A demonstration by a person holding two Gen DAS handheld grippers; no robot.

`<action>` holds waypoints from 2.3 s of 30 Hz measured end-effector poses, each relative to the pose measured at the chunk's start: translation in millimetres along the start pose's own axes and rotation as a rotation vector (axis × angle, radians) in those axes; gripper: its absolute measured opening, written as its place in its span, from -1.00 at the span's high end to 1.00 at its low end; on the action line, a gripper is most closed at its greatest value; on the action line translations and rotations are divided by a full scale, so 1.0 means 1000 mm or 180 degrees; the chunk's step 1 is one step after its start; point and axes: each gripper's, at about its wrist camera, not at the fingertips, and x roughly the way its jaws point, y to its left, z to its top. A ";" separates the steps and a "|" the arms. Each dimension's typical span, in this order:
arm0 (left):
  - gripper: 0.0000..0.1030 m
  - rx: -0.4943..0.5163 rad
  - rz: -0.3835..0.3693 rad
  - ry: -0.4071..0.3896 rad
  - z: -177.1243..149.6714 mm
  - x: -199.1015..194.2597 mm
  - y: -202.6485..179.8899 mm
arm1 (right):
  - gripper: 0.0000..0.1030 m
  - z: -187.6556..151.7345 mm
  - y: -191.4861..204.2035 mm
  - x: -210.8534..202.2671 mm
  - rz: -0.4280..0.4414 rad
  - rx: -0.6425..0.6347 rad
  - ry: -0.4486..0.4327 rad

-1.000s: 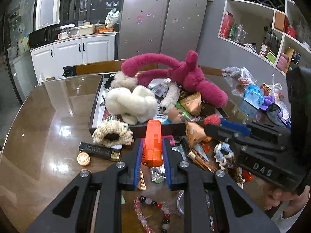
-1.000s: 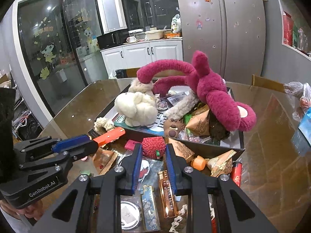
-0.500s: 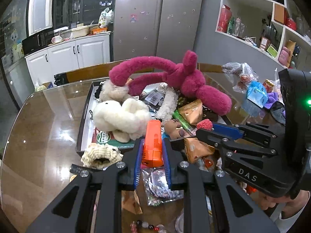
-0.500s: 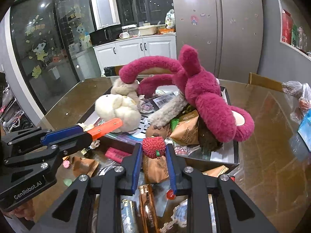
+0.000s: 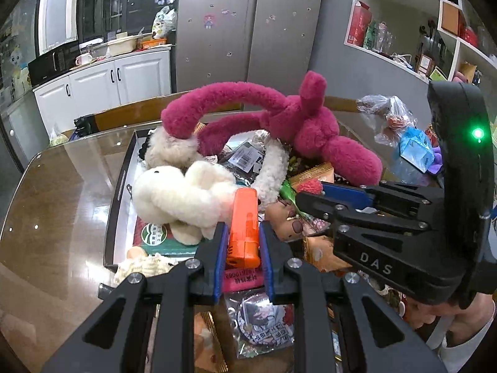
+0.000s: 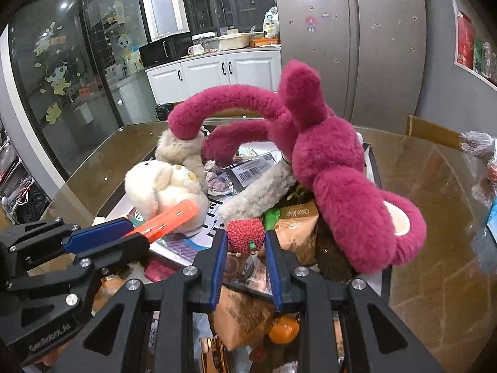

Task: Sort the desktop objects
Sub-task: 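Lower and release the red ball into the box while the left tool releases the orange tube, then move both open tools back over the remaining pile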

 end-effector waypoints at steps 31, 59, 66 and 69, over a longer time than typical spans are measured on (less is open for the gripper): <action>-0.82 0.0146 0.0490 -0.0171 0.002 -0.017 -0.001 | -0.56 0.017 0.002 -0.032 -0.0237 -0.0021 -0.0272; -0.82 -0.0154 0.0388 -0.0203 -0.071 -0.076 0.023 | -0.55 -0.033 0.040 -0.080 -0.0159 -0.0136 -0.0395; -0.81 -0.0217 0.0366 -0.0187 -0.079 -0.074 0.029 | -0.55 -0.053 0.040 -0.071 -0.0282 -0.0055 -0.0296; -0.81 -0.0182 0.0394 -0.0150 -0.082 -0.070 0.027 | -0.55 -0.057 0.042 -0.066 -0.0287 -0.0046 -0.0253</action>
